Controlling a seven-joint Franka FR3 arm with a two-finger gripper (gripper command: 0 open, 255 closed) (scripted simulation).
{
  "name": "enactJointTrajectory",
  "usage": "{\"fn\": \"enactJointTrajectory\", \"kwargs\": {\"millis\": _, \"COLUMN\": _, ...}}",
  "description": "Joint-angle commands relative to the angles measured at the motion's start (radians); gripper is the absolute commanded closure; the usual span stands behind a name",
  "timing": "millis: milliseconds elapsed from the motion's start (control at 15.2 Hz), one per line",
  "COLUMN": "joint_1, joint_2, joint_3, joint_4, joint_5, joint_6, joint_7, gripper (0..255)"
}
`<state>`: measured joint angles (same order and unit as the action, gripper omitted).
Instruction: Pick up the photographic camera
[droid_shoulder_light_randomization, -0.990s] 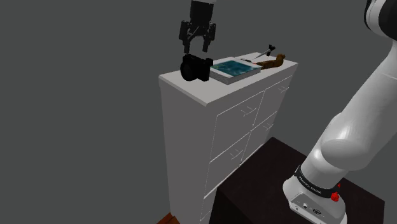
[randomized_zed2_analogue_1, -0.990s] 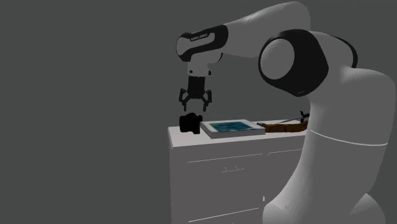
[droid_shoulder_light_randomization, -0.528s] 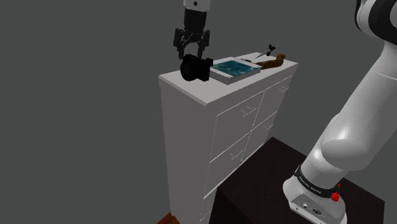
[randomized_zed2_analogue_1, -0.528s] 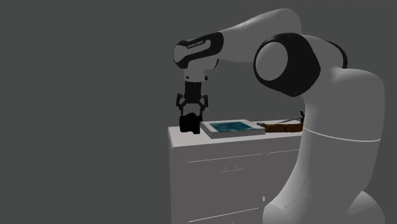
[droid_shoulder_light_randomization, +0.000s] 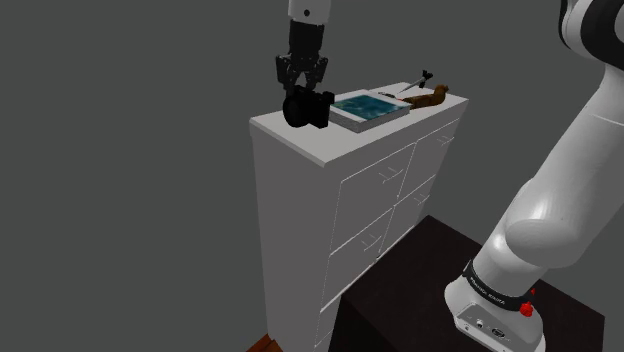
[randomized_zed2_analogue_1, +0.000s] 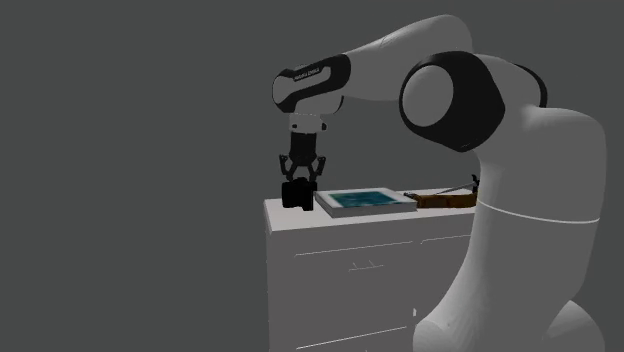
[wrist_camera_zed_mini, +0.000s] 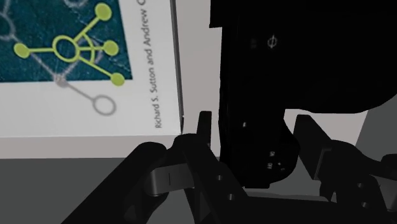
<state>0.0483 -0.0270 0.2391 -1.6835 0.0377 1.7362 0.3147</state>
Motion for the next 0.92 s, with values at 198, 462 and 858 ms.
{"fn": "enactJointTrajectory", "kwargs": {"millis": 198, "joint_1": 0.000, "joint_2": 0.001, "joint_3": 0.000, "joint_4": 0.000, "joint_5": 0.000, "joint_6": 0.000, "joint_7": 0.000, "gripper": 255}}
{"fn": "enactJointTrajectory", "kwargs": {"millis": 462, "joint_1": 0.000, "joint_2": 0.007, "joint_3": 0.000, "joint_4": 0.047, "joint_5": -0.002, "joint_6": -0.042, "joint_7": 0.002, "gripper": 255}}
{"fn": "enactJointTrajectory", "kwargs": {"millis": 858, "joint_1": 0.002, "joint_2": 0.030, "joint_3": 0.002, "joint_4": 0.157, "joint_5": -0.008, "joint_6": -0.129, "joint_7": 0.008, "gripper": 255}}
